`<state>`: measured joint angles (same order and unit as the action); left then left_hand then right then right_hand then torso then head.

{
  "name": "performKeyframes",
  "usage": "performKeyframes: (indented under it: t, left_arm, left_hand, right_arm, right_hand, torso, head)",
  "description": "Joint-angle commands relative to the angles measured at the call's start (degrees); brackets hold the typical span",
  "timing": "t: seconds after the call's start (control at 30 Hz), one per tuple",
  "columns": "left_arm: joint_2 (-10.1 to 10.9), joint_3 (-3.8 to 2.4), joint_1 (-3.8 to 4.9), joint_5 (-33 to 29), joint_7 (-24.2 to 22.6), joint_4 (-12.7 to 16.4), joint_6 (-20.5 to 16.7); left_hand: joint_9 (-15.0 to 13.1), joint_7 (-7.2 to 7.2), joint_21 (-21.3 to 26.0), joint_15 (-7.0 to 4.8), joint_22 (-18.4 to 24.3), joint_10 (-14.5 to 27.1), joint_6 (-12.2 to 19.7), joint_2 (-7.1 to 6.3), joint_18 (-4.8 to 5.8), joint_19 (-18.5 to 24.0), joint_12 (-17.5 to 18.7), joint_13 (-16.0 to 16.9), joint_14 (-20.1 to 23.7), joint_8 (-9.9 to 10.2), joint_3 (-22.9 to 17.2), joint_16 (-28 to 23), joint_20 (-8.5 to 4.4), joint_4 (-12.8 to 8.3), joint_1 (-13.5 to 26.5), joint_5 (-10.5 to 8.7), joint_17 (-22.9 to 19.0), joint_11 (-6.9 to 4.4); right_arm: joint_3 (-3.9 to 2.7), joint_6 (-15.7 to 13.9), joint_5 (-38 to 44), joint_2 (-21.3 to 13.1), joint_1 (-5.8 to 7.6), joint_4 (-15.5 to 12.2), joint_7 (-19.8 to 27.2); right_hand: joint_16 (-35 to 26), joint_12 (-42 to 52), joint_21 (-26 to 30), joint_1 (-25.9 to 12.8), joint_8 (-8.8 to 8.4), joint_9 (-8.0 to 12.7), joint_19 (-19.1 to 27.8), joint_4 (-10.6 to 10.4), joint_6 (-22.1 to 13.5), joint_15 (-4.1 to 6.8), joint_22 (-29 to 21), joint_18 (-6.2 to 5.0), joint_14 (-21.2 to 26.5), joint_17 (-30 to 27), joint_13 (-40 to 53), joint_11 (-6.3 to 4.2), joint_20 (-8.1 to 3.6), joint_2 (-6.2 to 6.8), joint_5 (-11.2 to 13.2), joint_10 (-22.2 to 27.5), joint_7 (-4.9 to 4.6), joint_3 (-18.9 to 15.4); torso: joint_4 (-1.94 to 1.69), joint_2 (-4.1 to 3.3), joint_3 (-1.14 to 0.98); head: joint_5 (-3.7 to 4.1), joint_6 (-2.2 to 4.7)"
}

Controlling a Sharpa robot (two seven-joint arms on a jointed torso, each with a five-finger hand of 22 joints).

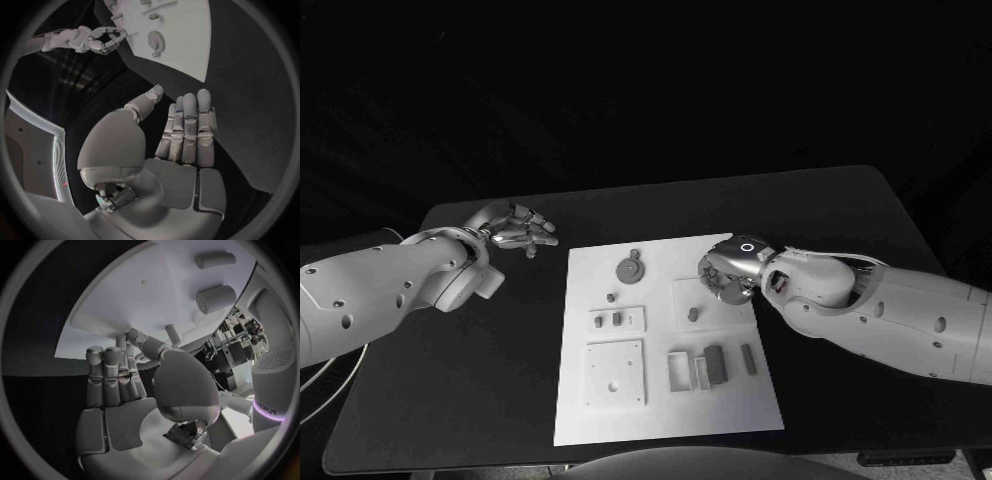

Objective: Assemble the parts on the task board

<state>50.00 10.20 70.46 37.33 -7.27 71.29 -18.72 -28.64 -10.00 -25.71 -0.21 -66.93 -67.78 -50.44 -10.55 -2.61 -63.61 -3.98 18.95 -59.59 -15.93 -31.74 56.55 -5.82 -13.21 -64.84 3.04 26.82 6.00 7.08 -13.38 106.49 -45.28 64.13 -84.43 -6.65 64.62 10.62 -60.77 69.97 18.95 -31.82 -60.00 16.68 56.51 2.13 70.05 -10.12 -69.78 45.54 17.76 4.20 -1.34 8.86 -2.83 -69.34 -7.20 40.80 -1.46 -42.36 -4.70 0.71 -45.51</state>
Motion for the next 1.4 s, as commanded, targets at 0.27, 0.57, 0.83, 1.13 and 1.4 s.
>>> performKeyframes:
  t: [0.27, 0.57, 0.83, 1.13, 1.4]
  left_arm:
    - [-0.04, -0.04, 0.06, 0.07, -0.21, 0.03, -0.06]
    - [-0.04, -0.04, 0.06, 0.07, -0.22, -0.02, -0.1]
    - [-0.06, -0.04, 0.06, 0.07, -0.24, -0.04, -0.07]
    - [-0.09, -0.04, 0.06, 0.08, -0.28, -0.1, -0.08]
    - [-0.08, -0.04, 0.06, 0.17, -0.32, -0.13, -0.22]
  left_hand:
    - [0.1, -0.03, 0.08, -0.02, -0.11, 0.32, 0.41, -0.03, -2.72, -0.44, -0.08, -0.08, -0.46, -0.08, 0.08, -0.04, 0.0, 0.11, -0.51, -0.14, 0.19, 0.01]
    - [0.12, -0.04, 0.07, -0.03, -0.14, 0.33, 0.45, -0.06, -2.73, -0.49, -0.08, -0.09, -0.5, -0.07, 0.1, -0.03, -0.02, 0.11, -0.53, -0.14, 0.26, 0.0]
    - [0.14, -0.05, 0.07, -0.03, -0.16, 0.35, 0.49, -0.05, -2.74, -0.53, -0.08, -0.09, -0.53, -0.05, 0.09, -0.04, -0.03, 0.1, -0.57, -0.14, 0.31, 0.0]
    - [0.15, -0.06, 0.07, -0.05, -0.2, 0.35, 0.53, 0.03, -2.76, -0.59, -0.09, -0.1, -0.59, -0.05, 0.04, -0.04, -0.05, 0.08, -0.7, -0.13, 0.39, -0.01]
    - [0.17, -0.05, 0.0, -0.1, -0.31, 0.28, 0.5, 0.16, -2.8, -0.79, -0.13, -0.1, -0.8, -0.1, 0.0, 0.03, -0.09, -0.01, -0.94, -0.14, 0.6, -0.06]
  right_arm:
    - [0.68, 3.75, -0.48, 0.24, -0.86, 0.18, 0.13]
    - [0.69, 4.03, -1.88, 0.33, -0.86, -0.07, 0.36]
    - [0.69, 4.09, -1.36, 0.35, -0.86, 0.18, -0.06]
    - [0.69, 3.45, 0.14, 0.57, -0.86, 0.15, -0.71]
    - [0.69, 3.28, 1.68, 0.88, -0.86, 0.16, -1.44]
  right_hand:
    - [-0.27, -1.01, 0.11, -2.79, 0.15, -0.27, -0.74, -0.72, 0.47, -0.01, 0.0, -4.88, -0.53, 0.03, -1.92, 0.01, 0.27, 0.25, 0.05, -0.94, 0.07, -1.16]
    - [-0.54, -1.71, 0.54, -6.97, -0.08, -0.39, -0.96, -2.82, 0.36, 0.0, -0.22, -4.88, -0.47, 0.02, -2.12, 0.01, 0.36, 2.25, 0.05, -1.22, 0.06, -1.88]
    - [-0.62, -1.94, 0.74, -6.72, -0.08, -0.52, -1.05, -2.91, 0.49, 0.14, -0.3, -4.88, -0.41, 0.07, -2.13, -0.13, 0.1, 2.21, 0.04, -1.59, 0.19, -1.16]
    - [-0.62, -1.98, 0.76, -4.33, 0.17, -0.82, -1.07, -1.11, 0.97, 0.33, -0.18, -4.88, -0.43, 0.18, -1.99, -0.33, -0.17, -0.1, 0.04, -2.27, 0.4, -0.13]
    - [-0.48, -1.61, 0.51, -2.53, 0.8, -1.35, -1.31, -0.15, 2.2, 0.83, 0.08, -4.88, -0.78, 0.32, -1.59, -0.87, -0.28, -2.2, 0.04, -3.72, 0.82, 0.19]
  torso:
    - [0.01, 0.0, 0.04]
    - [0.0, 0.0, 0.04]
    - [-0.02, 0.0, 0.02]
    - [0.0, 0.0, 0.0]
    - [-0.01, 0.0, 0.0]
  head:
    - [-0.03, 0.03]
    - [-0.02, -0.06]
    - [0.04, -0.02]
    - [0.07, -0.03]
    - [0.06, -0.19]
